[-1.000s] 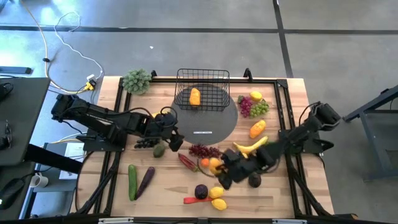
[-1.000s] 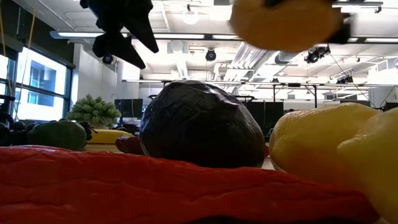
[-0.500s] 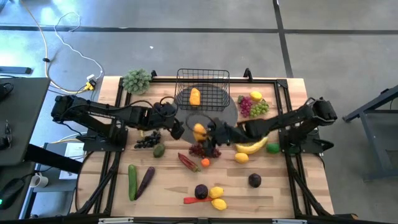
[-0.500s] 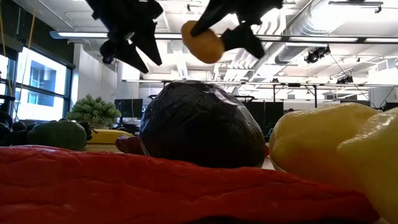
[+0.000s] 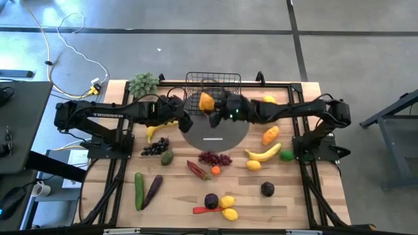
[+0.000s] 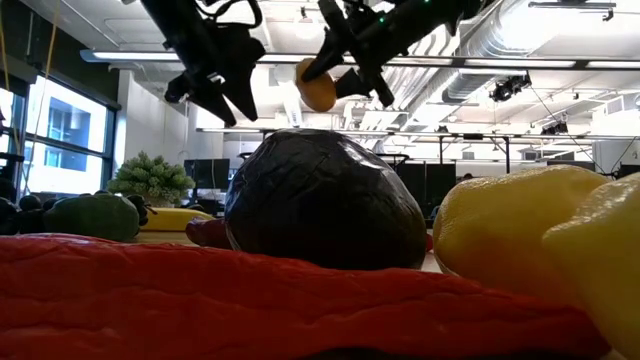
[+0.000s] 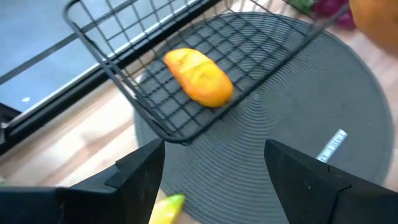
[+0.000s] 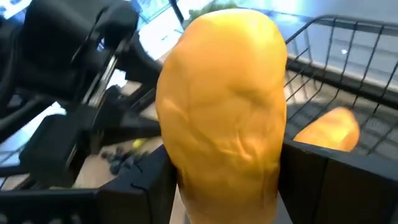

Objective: Build produce basket
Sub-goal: Put the bottom yellow mango into the black wire basket

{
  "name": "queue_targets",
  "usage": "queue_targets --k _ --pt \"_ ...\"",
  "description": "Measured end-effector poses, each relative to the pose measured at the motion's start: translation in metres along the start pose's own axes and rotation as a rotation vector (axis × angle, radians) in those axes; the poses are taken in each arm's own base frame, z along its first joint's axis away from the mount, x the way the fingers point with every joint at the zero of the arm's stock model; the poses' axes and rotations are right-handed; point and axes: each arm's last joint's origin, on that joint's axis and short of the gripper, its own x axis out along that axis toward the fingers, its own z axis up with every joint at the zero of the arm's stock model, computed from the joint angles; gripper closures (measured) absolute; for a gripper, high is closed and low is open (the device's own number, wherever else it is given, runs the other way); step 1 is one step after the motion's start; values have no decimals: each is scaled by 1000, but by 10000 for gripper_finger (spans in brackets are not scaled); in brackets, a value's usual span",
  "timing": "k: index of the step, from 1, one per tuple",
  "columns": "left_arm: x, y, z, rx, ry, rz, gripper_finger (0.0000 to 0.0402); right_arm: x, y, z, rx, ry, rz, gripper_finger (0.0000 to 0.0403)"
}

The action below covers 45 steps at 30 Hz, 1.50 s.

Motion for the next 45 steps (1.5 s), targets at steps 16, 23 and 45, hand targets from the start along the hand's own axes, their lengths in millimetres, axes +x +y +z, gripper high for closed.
queue_targets --k 16,23,45 --pt "10 19 8 -61 5 63 138 17 -80 39 165 -57 -112 191" --pt "10 20 9 -64 5 66 138 39 -99 25 246 27 -122 181" --pt "10 20 9 -64 4 66 138 61 -109 1 250 130 -149 178"
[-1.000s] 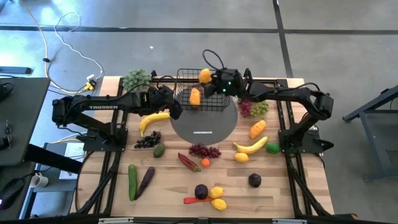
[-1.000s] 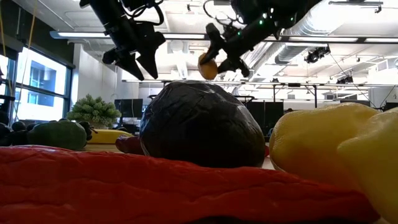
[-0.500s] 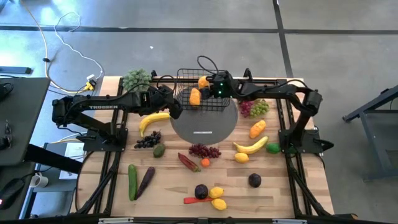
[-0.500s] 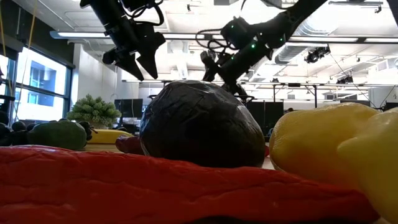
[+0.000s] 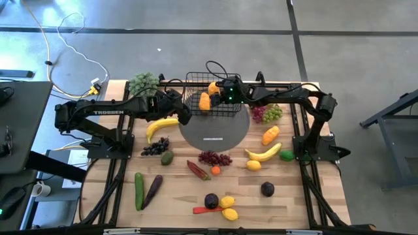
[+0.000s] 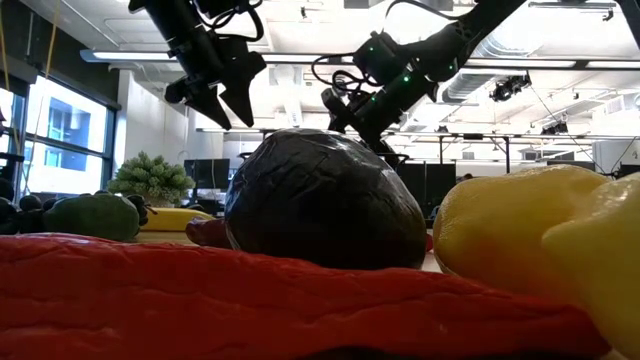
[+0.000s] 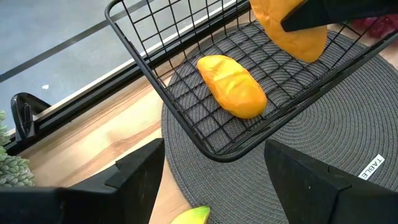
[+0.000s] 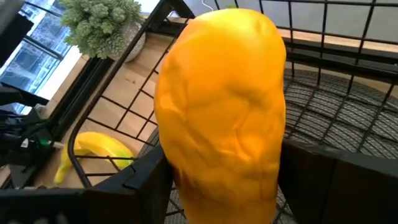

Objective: Build produce basket
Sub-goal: Put the bottom yellow mango into the black wire basket

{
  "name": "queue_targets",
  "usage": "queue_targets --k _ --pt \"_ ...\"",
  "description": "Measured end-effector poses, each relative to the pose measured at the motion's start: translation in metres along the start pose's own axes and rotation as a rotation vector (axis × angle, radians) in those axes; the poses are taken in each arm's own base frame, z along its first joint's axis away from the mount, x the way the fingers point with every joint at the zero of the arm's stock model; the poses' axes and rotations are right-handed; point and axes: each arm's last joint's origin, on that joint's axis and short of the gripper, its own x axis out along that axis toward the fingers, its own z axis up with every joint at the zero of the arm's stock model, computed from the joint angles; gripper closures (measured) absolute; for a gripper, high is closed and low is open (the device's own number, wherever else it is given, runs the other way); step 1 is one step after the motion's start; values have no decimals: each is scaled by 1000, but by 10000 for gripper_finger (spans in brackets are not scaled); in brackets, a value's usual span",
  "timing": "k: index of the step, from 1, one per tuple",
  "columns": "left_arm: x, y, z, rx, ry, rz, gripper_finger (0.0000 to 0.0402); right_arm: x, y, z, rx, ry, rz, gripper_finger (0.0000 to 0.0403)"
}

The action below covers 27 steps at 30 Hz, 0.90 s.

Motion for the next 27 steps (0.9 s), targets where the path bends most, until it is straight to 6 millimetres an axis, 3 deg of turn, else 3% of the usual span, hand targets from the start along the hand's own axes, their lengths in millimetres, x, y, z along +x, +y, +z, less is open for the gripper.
queue_targets --k 14,20,27 --pt "0 -2 -1 0 29 -54 138 0 0 0 86 14 14 177" --pt "0 -1 -1 3 23 -43 137 0 0 -1 163 39 34 159" --pt "0 -1 -1 121 24 -52 137 0 0 0 144 36 32 155"
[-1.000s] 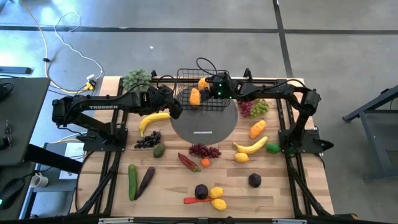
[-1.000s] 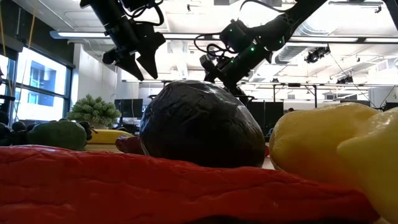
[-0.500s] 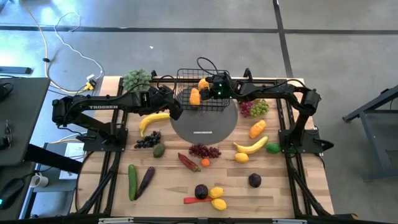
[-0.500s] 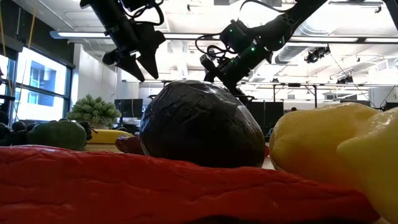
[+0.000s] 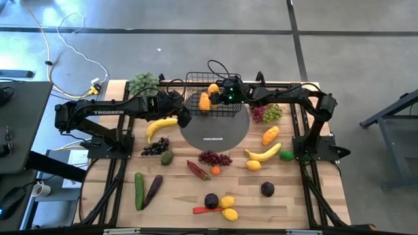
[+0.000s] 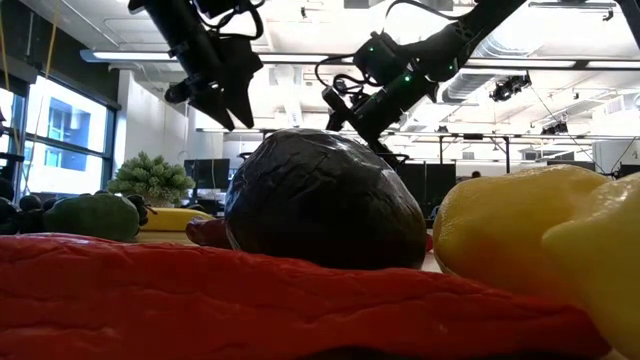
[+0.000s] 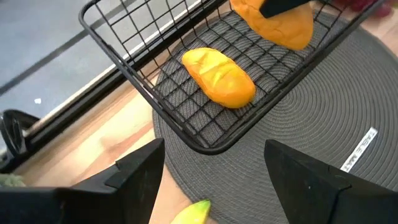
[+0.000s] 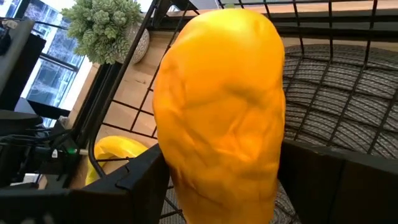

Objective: Build produce basket
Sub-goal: Put the bottom yellow mango into the black wire basket

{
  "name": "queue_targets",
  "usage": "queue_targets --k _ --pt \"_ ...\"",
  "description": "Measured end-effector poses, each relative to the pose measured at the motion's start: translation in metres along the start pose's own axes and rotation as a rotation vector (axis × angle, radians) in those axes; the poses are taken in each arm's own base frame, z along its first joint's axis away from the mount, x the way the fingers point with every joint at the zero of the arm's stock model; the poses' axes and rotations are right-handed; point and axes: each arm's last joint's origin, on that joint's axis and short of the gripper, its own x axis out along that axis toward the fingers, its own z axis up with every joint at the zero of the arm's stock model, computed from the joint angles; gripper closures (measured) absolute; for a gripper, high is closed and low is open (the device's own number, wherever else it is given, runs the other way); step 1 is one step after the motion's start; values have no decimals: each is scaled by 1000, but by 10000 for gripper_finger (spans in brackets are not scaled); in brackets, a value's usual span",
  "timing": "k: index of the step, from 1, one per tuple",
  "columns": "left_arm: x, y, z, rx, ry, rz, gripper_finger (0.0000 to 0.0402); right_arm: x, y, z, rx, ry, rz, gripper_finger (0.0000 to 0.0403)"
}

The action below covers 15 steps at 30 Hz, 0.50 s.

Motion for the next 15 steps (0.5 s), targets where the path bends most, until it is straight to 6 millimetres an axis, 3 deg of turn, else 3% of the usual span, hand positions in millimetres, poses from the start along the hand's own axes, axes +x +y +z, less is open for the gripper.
queue_targets --k 6,15 --pt "0 0 0 36 2 -5 137 0 2 3 -90 -39 5 164" --pt "0 0 0 36 3 -6 137 -1 -3 9 -85 -57 -2 162"
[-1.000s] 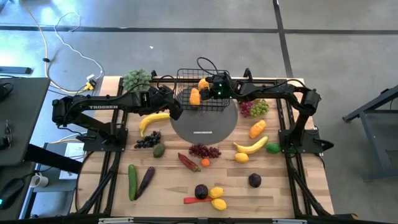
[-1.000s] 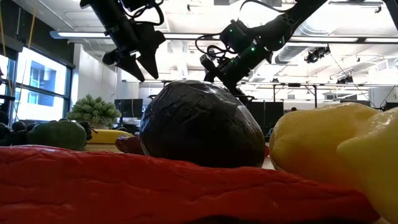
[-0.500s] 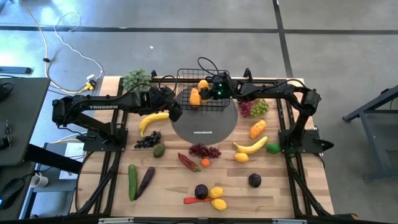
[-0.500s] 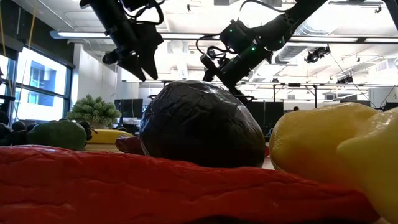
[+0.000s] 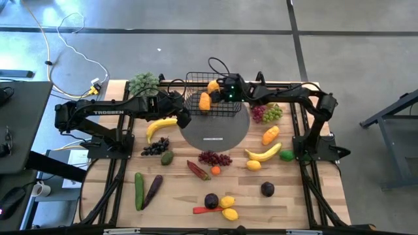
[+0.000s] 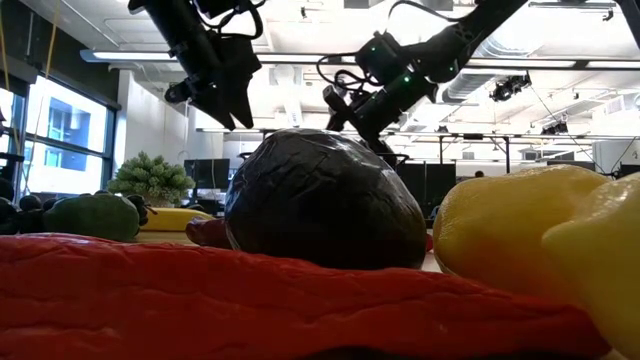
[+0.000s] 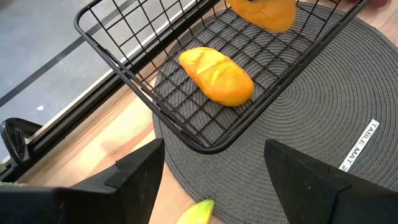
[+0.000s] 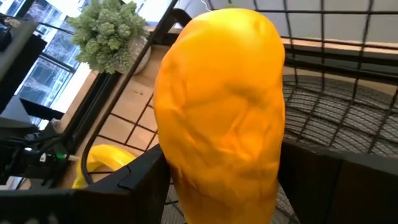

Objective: Build produce basket
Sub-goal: Put the bottom yellow mango into the black wire basket

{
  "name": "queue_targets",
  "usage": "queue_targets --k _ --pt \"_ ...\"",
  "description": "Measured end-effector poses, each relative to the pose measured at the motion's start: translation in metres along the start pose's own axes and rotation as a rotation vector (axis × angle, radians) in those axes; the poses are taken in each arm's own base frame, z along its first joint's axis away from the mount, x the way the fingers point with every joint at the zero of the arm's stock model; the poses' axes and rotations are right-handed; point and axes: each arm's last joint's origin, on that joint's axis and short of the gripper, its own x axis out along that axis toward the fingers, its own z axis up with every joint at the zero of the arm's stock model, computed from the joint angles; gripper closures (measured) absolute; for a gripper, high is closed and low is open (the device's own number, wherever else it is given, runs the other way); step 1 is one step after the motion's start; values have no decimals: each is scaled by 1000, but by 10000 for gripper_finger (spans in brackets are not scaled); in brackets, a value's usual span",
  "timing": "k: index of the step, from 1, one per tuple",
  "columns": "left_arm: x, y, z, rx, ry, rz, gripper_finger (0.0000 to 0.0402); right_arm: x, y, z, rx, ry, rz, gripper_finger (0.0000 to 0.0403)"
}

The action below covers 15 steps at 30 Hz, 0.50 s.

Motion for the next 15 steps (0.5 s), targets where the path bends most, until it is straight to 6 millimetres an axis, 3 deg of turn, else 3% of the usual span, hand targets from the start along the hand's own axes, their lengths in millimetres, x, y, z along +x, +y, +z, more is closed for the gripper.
queue_targets --k 8,15 --pt "0 0 0 -1 5 -15 137 0 -6 5 12 25 28 160" --pt "0 -1 0 -1 6 -18 137 0 -3 3 8 34 39 122"
